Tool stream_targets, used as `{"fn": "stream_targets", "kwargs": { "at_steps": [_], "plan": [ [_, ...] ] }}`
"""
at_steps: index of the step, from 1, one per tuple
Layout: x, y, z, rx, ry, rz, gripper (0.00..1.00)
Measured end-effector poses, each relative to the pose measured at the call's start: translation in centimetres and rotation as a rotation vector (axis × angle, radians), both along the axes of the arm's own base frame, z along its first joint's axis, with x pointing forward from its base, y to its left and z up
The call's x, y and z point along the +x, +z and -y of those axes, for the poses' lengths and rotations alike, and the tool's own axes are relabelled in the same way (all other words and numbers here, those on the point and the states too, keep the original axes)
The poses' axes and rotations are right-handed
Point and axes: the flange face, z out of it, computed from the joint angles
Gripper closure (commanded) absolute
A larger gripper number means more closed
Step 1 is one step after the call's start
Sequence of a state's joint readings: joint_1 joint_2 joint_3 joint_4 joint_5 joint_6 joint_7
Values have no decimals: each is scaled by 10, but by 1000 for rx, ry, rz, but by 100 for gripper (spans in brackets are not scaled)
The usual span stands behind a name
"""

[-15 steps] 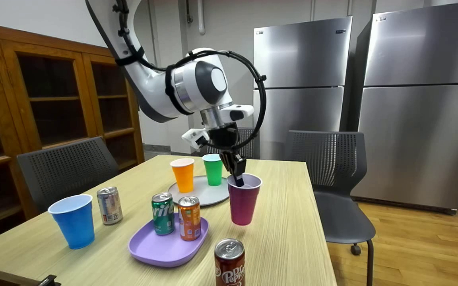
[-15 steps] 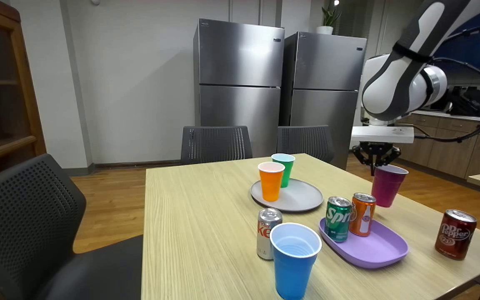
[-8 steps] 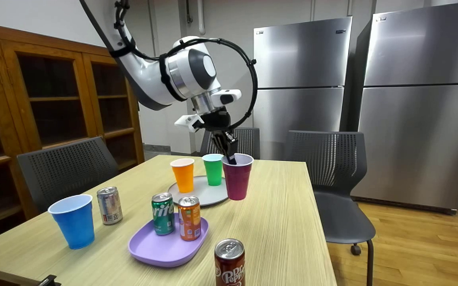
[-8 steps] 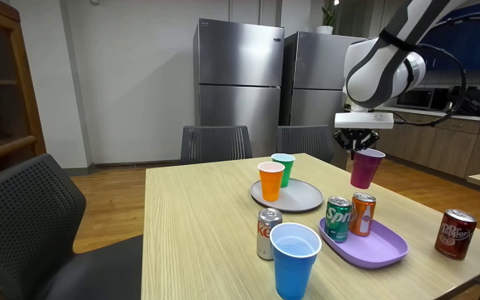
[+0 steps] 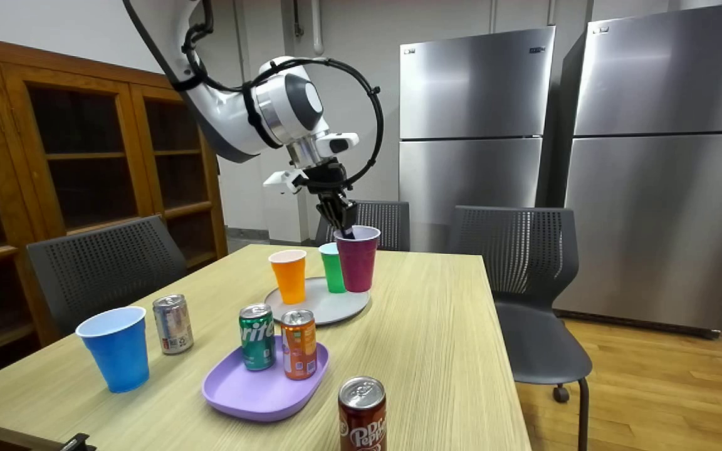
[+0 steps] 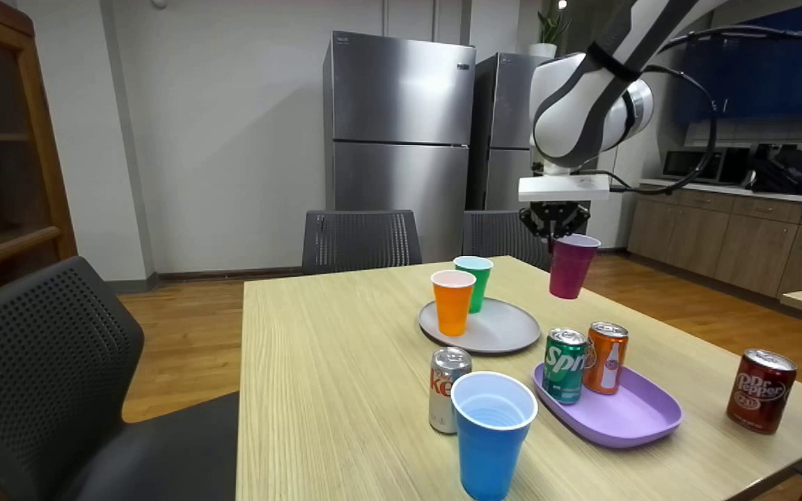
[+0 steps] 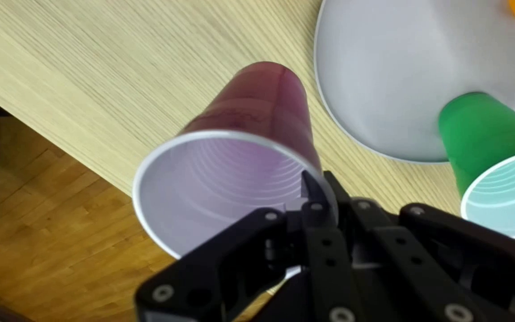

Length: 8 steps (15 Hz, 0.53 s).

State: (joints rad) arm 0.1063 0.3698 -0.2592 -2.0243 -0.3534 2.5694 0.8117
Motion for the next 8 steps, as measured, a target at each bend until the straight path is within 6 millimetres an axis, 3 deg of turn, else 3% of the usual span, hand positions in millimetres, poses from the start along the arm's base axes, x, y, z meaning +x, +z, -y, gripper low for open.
{"fn": "stream_targets", "kwargs": {
  "at_steps": [8],
  "plan": [
    [45,-26,-18,-17,20,-42,99]
  ]
}}
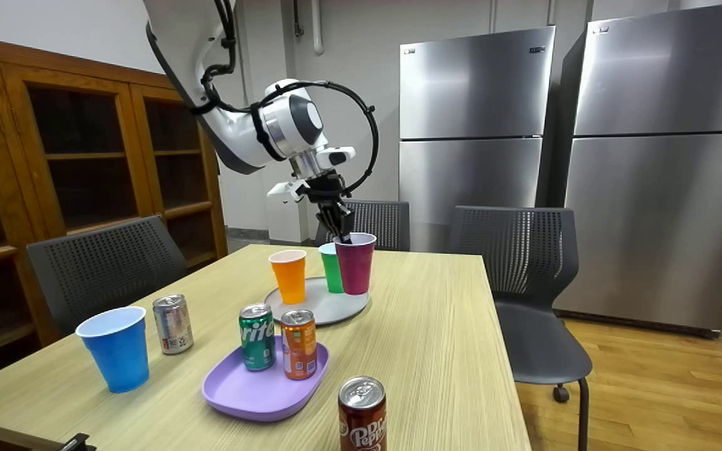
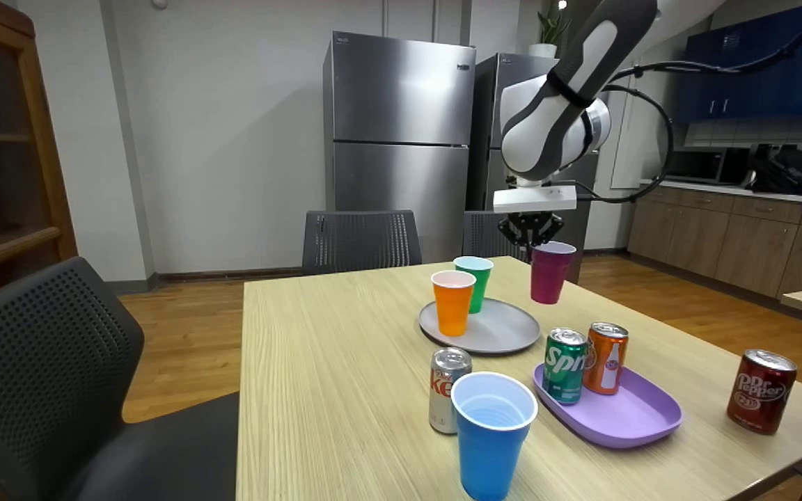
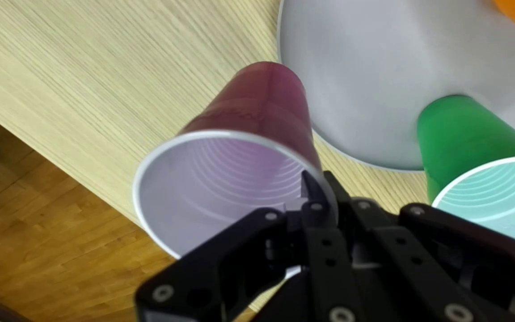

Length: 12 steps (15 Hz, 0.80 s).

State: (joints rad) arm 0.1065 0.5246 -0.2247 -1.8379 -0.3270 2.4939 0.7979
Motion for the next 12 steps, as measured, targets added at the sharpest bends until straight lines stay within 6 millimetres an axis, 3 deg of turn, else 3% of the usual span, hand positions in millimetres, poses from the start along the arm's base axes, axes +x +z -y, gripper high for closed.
{"fn": "stream_targets", "kwargs": {
  "at_steps": [12],
  "plan": [
    [40,-34,-12,6,56,-55,99]
  ]
}}
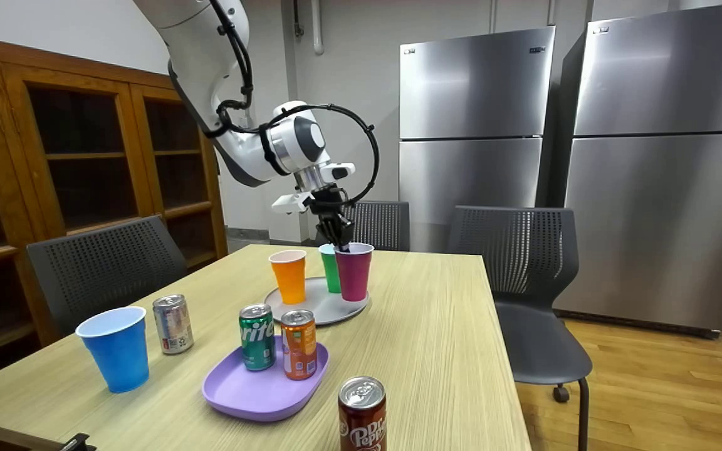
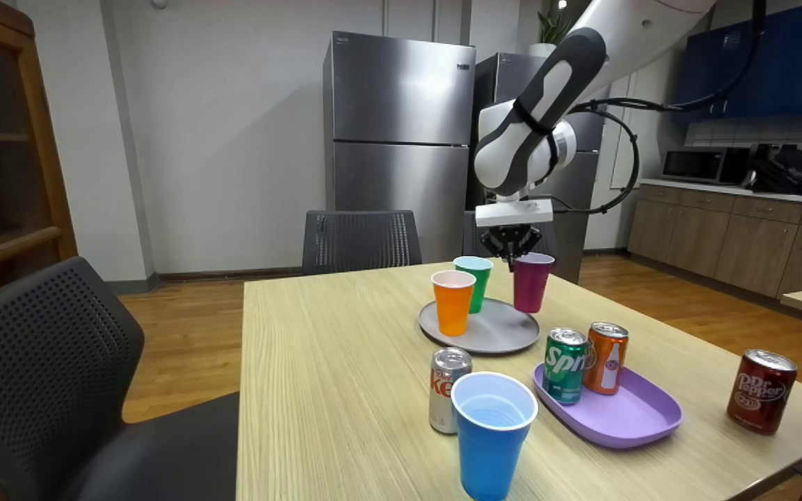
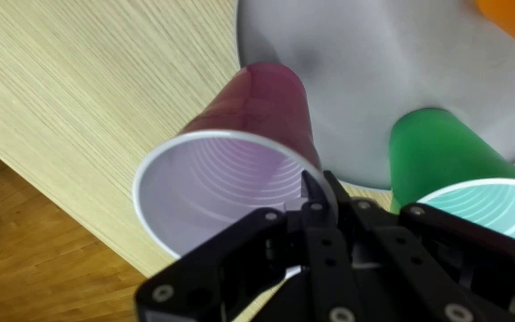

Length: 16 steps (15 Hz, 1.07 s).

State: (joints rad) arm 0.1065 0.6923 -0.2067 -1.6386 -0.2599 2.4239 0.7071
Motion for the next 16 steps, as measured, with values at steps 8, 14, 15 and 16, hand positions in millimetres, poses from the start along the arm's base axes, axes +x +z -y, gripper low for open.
{"fn": "stream_targets", "kwargs": {
  "at_steps": [8,14,15,16],
  "plan": [
    [11,-11,-14,8,53,-12,99],
    [12,-13,-25,13,90,-19,99],
    [12,-13,-27,13,93,-20,99],
    [12,-14,-28,13,96,-22,99]
  ]
}}
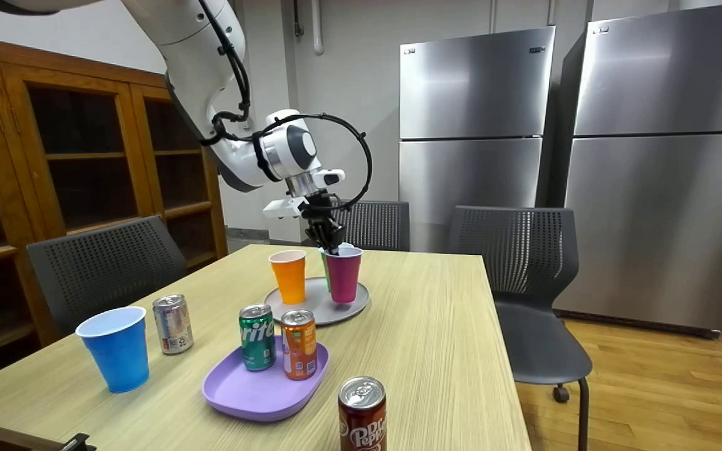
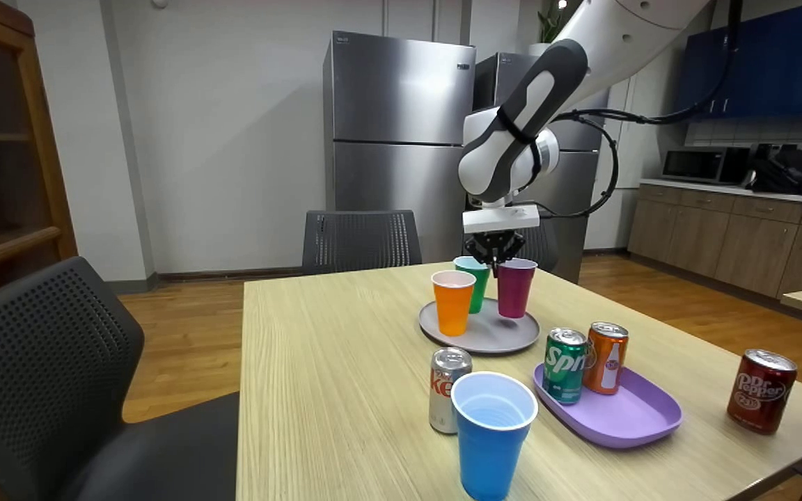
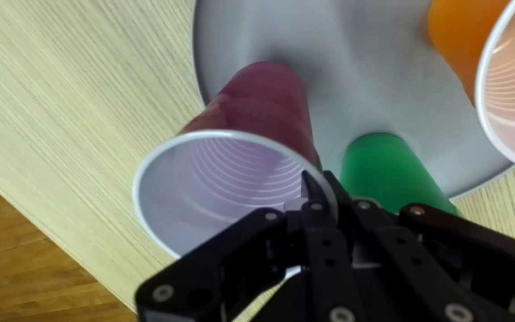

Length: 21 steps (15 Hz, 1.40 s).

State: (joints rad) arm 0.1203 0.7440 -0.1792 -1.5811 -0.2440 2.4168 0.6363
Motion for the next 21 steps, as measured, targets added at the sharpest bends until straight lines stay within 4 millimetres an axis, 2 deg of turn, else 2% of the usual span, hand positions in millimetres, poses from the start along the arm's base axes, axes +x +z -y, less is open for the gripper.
{"fn": "stream_targets", "kwargs": {
  "at_steps": [9,15,16,17,21],
  "plan": [
    [-1,-11,-12,-1,23,-18,99],
    [0,-12,-14,0,27,-16,99],
    [0,-11,-14,0,27,-16,71],
    [0,-11,-14,0,27,-16,70],
    [1,-11,-15,-1,28,-15,42]
  ]
}}
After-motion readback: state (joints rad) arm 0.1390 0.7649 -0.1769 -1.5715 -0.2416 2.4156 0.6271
